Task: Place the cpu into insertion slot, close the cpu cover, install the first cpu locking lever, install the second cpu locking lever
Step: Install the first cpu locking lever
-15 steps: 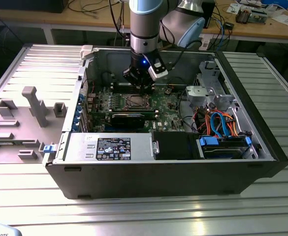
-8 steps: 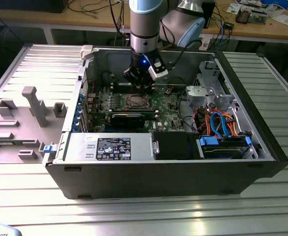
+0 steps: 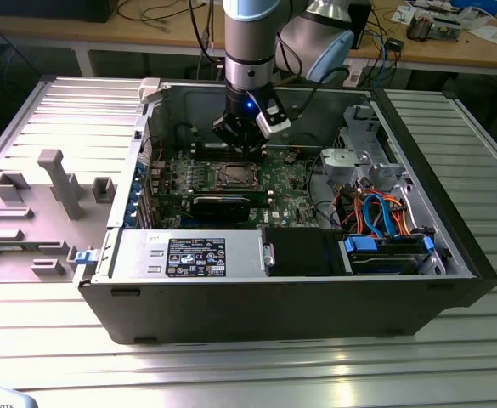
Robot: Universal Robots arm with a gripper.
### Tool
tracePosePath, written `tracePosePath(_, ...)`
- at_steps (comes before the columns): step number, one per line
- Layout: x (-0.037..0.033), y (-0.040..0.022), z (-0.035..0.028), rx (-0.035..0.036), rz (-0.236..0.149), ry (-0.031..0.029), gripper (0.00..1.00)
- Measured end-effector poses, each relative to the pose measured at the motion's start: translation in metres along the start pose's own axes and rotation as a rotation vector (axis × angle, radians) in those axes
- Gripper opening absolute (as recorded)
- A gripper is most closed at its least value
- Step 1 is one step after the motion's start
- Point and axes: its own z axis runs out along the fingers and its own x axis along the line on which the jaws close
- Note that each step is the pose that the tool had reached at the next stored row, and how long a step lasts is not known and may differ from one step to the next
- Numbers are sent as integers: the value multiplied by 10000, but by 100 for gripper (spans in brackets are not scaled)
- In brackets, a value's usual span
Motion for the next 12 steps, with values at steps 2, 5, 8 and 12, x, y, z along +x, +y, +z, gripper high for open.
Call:
tracePosePath(2, 0, -15, -1, 1, 0, 0, 11)
tracePosePath(5, 0, -22, -1, 1, 0, 0, 11)
tracePosePath(8, 1, -27, -1, 1, -1, 1, 11)
tracePosePath(12, 1, -54, -1, 1, 0, 0, 11)
